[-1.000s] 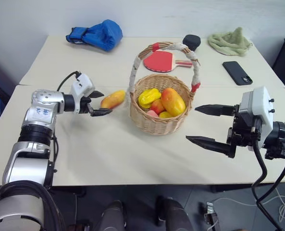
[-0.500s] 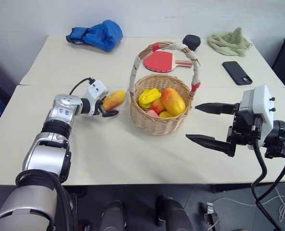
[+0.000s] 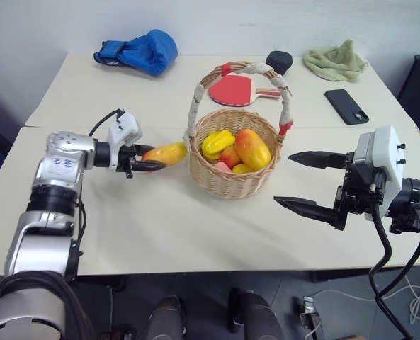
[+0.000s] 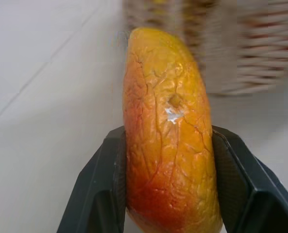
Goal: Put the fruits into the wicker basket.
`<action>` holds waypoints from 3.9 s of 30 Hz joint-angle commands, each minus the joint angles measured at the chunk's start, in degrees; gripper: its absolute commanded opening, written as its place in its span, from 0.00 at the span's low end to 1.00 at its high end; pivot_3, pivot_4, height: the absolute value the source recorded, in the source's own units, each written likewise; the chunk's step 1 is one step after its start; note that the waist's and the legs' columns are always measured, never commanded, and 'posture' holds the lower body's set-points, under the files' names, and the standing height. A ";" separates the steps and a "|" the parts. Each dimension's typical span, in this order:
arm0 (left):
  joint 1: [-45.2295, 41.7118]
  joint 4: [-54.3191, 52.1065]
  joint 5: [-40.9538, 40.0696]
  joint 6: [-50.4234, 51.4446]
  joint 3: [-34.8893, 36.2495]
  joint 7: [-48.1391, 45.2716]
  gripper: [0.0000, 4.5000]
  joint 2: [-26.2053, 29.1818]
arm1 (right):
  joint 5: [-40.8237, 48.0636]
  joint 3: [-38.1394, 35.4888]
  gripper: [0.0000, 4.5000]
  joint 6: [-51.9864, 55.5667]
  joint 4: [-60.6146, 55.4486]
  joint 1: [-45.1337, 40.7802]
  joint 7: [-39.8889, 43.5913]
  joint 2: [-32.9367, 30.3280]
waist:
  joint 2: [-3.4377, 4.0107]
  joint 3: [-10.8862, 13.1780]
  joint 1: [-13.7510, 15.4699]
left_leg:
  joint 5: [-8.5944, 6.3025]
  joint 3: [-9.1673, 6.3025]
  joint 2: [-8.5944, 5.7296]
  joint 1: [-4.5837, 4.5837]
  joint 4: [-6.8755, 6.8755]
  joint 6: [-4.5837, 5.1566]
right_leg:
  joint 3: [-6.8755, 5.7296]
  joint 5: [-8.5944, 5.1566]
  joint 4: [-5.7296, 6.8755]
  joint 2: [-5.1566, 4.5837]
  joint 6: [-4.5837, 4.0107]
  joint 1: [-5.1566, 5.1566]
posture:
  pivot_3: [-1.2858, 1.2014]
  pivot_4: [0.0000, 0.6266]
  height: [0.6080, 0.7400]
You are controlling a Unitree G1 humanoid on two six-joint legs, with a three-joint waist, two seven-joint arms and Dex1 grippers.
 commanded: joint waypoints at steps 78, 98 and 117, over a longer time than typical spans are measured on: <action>-1.84 -36.97 -29.76 27.35 3.43 15.72 1.00 -4.70 | -26.61 -5.17 0.17 -10.35 55.89 -7.66 -20.14 20.00 | 0.16 -0.06 -1.03 | 0.29 -0.01 -0.07 0.14 0.21 -0.08 | 0.35 0.13 -0.06 0.09 -0.08 0.14 | 0.52 0.24 1.00; -0.33 -34.25 -27.00 21.96 7.03 15.41 1.00 1.87 | 3.54 8.36 0.13 16.61 9.35 -17.58 -22.75 19.50 | 0.27 -0.06 -1.50 | 0.18 -0.15 -0.06 0.51 -0.21 0.07 | 0.56 0.19 -0.11 0.07 -0.21 0.13 | 0.52 0.24 1.00; 1.00 -36.39 -28.14 23.00 9.70 20.30 1.00 1.93 | -21.45 20.94 0.81 10.66 21.45 -30.90 -25.30 28.85 | 0.27 -0.06 -0.96 | 0.30 0.03 -0.07 -0.05 -0.29 -0.12 | 0.21 0.23 -0.08 0.06 -0.12 -0.15 | 0.52 0.24 1.00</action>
